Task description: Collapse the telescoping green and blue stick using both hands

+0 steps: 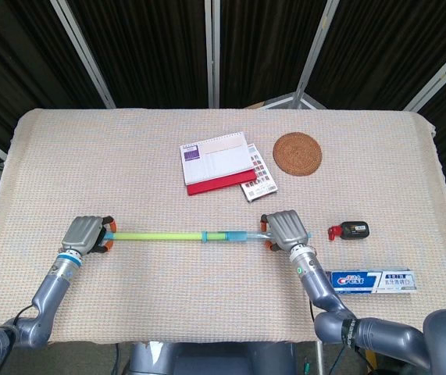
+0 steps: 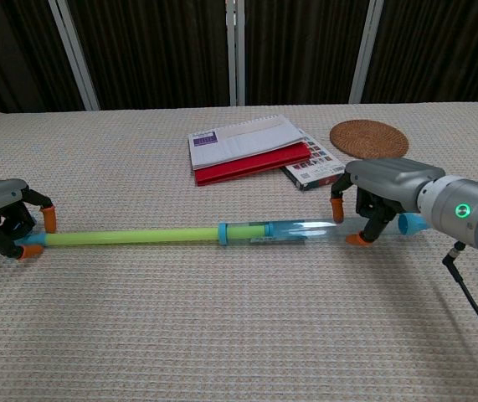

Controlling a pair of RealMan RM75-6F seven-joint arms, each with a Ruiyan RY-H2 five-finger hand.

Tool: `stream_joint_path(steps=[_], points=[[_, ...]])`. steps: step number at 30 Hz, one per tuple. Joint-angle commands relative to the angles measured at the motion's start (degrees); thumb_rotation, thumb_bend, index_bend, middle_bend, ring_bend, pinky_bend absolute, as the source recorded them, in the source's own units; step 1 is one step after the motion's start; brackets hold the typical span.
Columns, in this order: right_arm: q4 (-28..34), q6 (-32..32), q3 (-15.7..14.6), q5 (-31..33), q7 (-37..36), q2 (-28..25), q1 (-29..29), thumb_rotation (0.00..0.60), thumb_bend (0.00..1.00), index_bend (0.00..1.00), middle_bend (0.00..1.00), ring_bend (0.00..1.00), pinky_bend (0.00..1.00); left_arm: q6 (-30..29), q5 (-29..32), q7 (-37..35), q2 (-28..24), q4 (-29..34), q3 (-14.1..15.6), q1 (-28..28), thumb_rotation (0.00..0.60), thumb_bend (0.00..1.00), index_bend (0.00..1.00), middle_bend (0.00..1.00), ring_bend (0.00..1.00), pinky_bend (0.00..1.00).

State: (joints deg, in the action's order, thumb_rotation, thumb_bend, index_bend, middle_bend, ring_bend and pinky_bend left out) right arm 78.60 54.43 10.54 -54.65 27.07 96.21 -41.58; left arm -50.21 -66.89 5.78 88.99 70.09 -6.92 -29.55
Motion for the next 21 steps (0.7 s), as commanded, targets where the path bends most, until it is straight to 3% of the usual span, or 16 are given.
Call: stream_joint_path(steps=[1,8,21], points=[[0.0,0.0,0.0,0.0,0.0,0.0,0.0,0.600,0.36,0.64,1.00,1.00,1.00,0.1,0.1,0.0,0.2,-0.3,0.0,-0.2,0.600,0.38,0.53,0.84,0.80,1.00],[0.2,-0.1,-0.1,-0.1,-0.4,-0.1,-0.1,0.600,0.37,0.64,1.00,1.00,1.00,-0.5,0.1,-0.3,0.6,-0.5,-0.3,-0.4,0.600,0.41,0.66,0.84,0.80,1.00],[3.9,0.9,1.4,1.7,2.3,0.4,-1.8,0.600,0.37,0.64,1.00,1.00,1.00,-1.8,0.8,0.4,1.6,2.8,-2.2,-1.9,0.600,0.41,0.72,0.85,0.80,1.00]])
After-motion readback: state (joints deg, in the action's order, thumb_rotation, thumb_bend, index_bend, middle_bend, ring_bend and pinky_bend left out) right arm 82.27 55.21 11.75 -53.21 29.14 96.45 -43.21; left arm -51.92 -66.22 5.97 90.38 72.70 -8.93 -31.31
